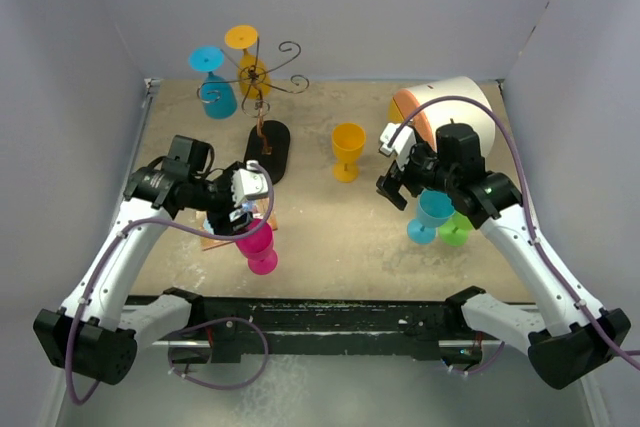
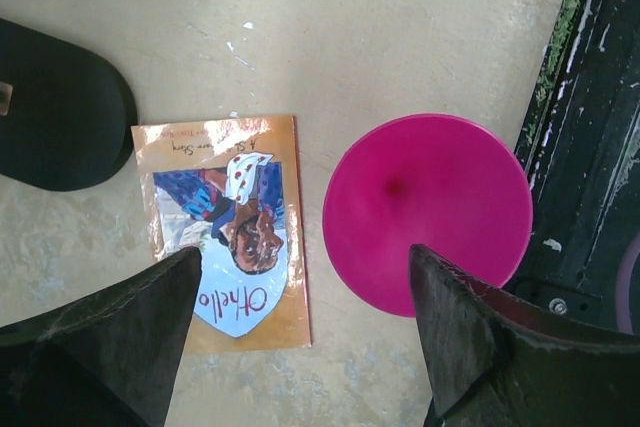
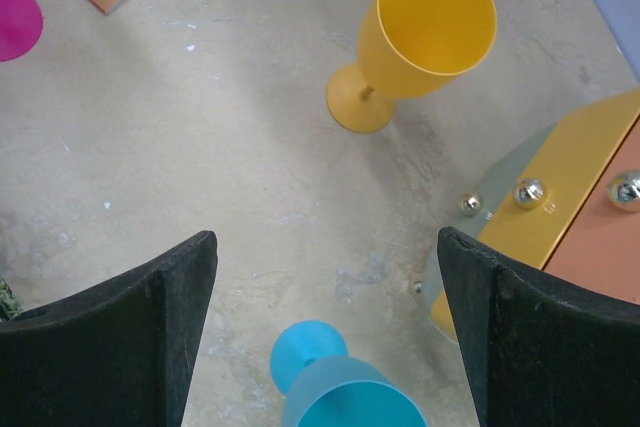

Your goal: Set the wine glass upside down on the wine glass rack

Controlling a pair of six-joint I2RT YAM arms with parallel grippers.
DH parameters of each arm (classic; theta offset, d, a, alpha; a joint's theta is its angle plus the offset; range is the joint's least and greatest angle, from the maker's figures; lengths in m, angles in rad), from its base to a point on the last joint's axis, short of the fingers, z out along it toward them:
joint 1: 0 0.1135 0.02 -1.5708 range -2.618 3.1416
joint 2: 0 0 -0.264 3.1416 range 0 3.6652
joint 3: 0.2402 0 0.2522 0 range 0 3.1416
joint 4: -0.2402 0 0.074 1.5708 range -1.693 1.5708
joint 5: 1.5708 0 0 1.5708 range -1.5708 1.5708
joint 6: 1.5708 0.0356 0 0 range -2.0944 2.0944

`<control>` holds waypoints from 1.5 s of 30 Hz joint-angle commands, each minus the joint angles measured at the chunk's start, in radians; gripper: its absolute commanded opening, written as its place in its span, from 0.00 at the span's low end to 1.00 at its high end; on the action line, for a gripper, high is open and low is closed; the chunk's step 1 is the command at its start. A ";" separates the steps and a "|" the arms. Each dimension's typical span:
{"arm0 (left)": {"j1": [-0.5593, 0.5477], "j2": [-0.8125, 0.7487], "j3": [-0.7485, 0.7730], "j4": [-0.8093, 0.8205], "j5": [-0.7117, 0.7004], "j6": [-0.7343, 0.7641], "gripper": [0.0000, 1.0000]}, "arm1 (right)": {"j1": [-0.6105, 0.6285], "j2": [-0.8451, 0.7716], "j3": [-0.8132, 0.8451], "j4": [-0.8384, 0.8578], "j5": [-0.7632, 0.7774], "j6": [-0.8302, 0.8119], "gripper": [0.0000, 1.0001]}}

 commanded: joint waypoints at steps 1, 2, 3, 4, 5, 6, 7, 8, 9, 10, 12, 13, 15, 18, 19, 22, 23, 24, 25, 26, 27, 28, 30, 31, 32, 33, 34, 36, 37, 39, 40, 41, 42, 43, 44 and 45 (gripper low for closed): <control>-0.028 0.046 0.003 0.000 0.048 0.075 0.84 | -0.004 -0.001 -0.003 0.076 -0.106 -0.004 0.93; -0.032 0.058 0.006 0.001 0.043 0.076 0.83 | -0.004 0.000 -0.007 0.084 -0.113 0.001 0.92; -0.037 0.069 0.010 0.000 0.039 0.079 0.81 | -0.004 0.001 -0.016 0.096 -0.117 0.006 0.92; -0.041 0.079 0.011 0.000 0.035 0.080 0.78 | -0.004 0.000 -0.027 0.111 -0.117 0.010 0.92; -0.045 0.088 0.014 0.000 0.033 0.083 0.76 | -0.004 -0.002 -0.035 0.119 -0.111 0.011 0.92; -0.052 0.097 0.017 0.001 0.029 0.085 0.74 | -0.004 -0.005 -0.043 0.122 -0.097 0.012 0.92; -0.058 0.108 0.022 0.000 0.021 0.084 0.71 | -0.004 -0.008 -0.045 0.124 -0.081 0.017 0.92; -0.065 0.116 0.026 -0.005 0.016 0.085 0.70 | -0.005 -0.012 -0.047 0.124 -0.070 0.023 0.92; -0.068 0.122 0.030 -0.012 0.013 0.091 0.68 | -0.004 -0.017 -0.051 0.126 -0.069 0.026 0.92; -0.073 0.126 0.029 -0.013 0.009 0.098 0.67 | -0.004 -0.022 -0.057 0.129 -0.075 0.028 0.92; -0.086 0.133 0.028 -0.008 -0.004 0.107 0.64 | -0.004 -0.025 -0.062 0.136 -0.087 0.029 0.92; -0.099 0.137 0.033 -0.009 -0.012 0.107 0.63 | -0.004 -0.022 -0.059 0.134 -0.087 0.028 0.92; -0.107 0.145 0.048 -0.020 -0.016 0.114 0.60 | -0.005 -0.014 -0.055 0.123 -0.086 0.028 0.92; -0.122 0.159 0.057 -0.024 -0.020 0.124 0.56 | -0.004 -0.014 -0.058 0.115 -0.085 0.024 0.92; -0.127 0.167 0.058 -0.025 -0.023 0.125 0.55 | -0.005 -0.017 -0.062 0.116 -0.085 0.023 0.92; -0.142 0.189 0.067 -0.044 -0.032 0.124 0.48 | -0.004 -0.025 -0.070 0.118 -0.072 0.022 0.92; -0.144 0.195 0.072 -0.053 -0.032 0.124 0.45 | -0.004 -0.028 -0.071 0.119 -0.071 0.024 0.92; -0.146 0.199 0.075 -0.058 -0.033 0.127 0.43 | -0.005 -0.029 -0.075 0.123 -0.069 0.024 0.92; -0.149 0.201 0.077 -0.061 -0.032 0.127 0.41 | -0.004 -0.030 -0.077 0.133 -0.061 0.022 0.92; -0.153 0.204 0.078 -0.061 -0.031 0.126 0.38 | -0.005 -0.030 -0.079 0.152 -0.046 0.021 0.92; -0.158 0.206 0.081 -0.063 -0.030 0.124 0.37 | -0.004 -0.027 -0.079 0.162 -0.036 0.022 0.92; -0.162 0.207 0.085 -0.066 -0.026 0.121 0.34 | -0.004 -0.025 -0.077 0.161 -0.035 0.023 0.92; -0.169 0.210 0.091 -0.076 -0.023 0.118 0.30 | -0.004 -0.020 -0.075 0.153 -0.036 0.022 0.92; -0.172 0.210 0.093 -0.076 -0.022 0.118 0.29 | -0.004 -0.019 -0.077 0.153 -0.035 0.022 0.92; -0.174 0.209 0.092 -0.076 -0.023 0.118 0.27 | -0.004 -0.017 -0.079 0.159 -0.034 0.023 0.92; -0.177 0.212 0.092 -0.074 -0.025 0.115 0.25 | -0.004 -0.017 -0.079 0.161 -0.036 0.025 0.92; -0.181 0.214 0.093 -0.074 -0.027 0.105 0.22 | -0.004 -0.015 -0.078 0.160 -0.035 0.026 0.92; -0.189 0.214 0.097 -0.084 -0.023 0.087 0.16 | -0.005 -0.018 -0.076 0.152 -0.033 0.023 0.92; -0.191 0.211 0.098 -0.093 -0.019 0.081 0.13 | -0.004 -0.020 -0.077 0.149 -0.034 0.023 0.92; -0.194 0.194 0.094 -0.099 -0.012 0.074 0.08 | -0.005 -0.026 -0.080 0.153 -0.032 0.024 0.92; -0.194 0.182 0.092 -0.099 -0.011 0.069 0.05 | -0.004 -0.028 -0.079 0.157 -0.028 0.024 0.92; -0.195 0.170 0.092 -0.099 -0.008 0.062 0.02 | -0.004 -0.029 -0.079 0.156 -0.028 0.024 0.92; -0.196 0.158 0.096 -0.103 -0.003 0.057 0.00 | -0.004 -0.029 -0.079 0.148 -0.031 0.025 0.92; -0.197 0.143 0.104 -0.109 0.002 0.054 0.00 | -0.005 -0.030 -0.078 0.137 -0.036 0.028 0.92; -0.197 0.130 0.115 -0.116 0.010 0.052 0.00 | -0.006 -0.030 -0.079 0.134 -0.038 0.031 0.92; -0.197 0.116 0.127 -0.121 0.016 0.049 0.00 | -0.006 -0.031 -0.079 0.136 -0.039 0.031 0.92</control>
